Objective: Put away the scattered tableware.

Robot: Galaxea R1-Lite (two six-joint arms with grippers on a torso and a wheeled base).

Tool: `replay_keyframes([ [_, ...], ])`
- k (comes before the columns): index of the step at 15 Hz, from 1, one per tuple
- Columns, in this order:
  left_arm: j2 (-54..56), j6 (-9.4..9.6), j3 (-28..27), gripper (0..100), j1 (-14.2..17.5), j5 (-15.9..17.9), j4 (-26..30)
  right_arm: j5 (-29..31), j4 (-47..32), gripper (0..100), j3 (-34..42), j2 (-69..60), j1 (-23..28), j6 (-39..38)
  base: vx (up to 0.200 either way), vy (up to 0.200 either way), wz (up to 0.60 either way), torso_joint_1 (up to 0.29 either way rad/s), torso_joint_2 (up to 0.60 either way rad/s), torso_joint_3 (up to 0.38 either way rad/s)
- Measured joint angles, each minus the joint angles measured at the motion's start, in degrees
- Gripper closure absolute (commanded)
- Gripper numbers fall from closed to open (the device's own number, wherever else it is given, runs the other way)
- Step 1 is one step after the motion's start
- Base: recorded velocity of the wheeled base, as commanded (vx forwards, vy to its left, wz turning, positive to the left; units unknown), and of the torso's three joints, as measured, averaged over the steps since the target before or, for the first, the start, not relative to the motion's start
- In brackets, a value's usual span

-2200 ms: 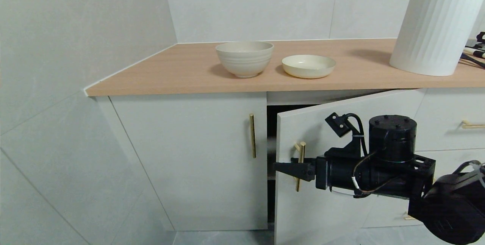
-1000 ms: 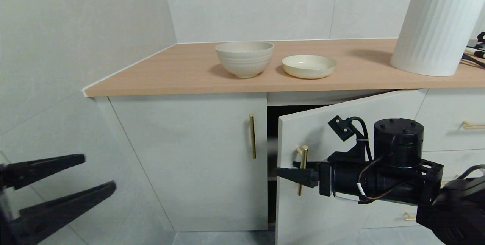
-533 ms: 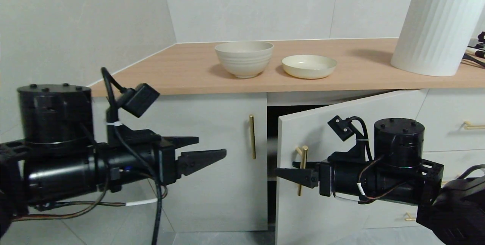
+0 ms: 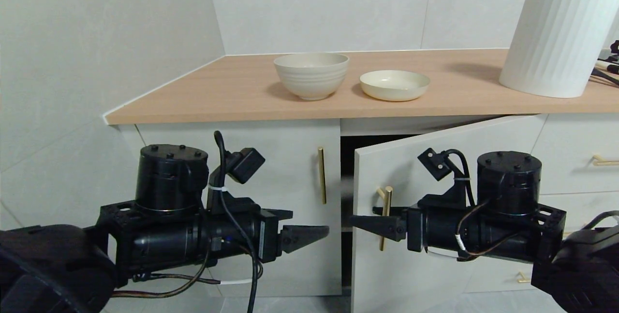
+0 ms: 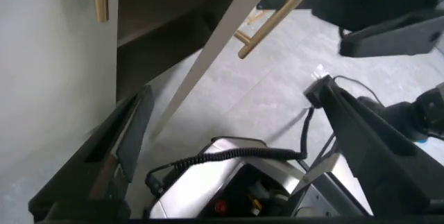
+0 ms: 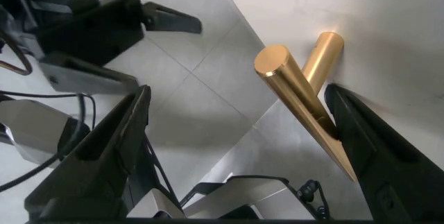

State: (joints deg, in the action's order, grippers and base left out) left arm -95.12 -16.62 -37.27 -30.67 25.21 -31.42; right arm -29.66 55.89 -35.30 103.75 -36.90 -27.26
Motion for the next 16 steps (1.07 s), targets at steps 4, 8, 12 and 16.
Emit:
replay_keyframes([
  [4, -2.06, 0.01, -0.24, 100, -0.74, 0.0, -3.27, -0.01, 0.02, 0, 0.05, 0.02, -0.02, 0.02, 0.0, 0.0, 0.0, 0.0, 0.0, 0.0],
  [8, -5.21, -0.02, 0.06, 100, -0.88, 0.05, -10.41, -0.04, 0.05, 0, 0.13, 0.02, -0.02, 0.02, 0.0, 0.0, 0.0, 0.0, 0.0, 0.0],
  [12, -12.09, 0.06, -4.74, 100, -1.41, 0.1, -17.36, -0.01, 0.1, 0, 0.3, 0.02, -0.06, 0.02, 0.0, 0.0, 0.0, 0.0, 0.0, 0.0],
  [16, -19.32, 1.67, -8.64, 100, -2.89, -3.24, -22.11, -0.01, 0.13, 0, 0.37, 0.18, -0.06, 0.2, 0.0, 0.0, 0.0, 0.0, 0.0, 0.0],
])
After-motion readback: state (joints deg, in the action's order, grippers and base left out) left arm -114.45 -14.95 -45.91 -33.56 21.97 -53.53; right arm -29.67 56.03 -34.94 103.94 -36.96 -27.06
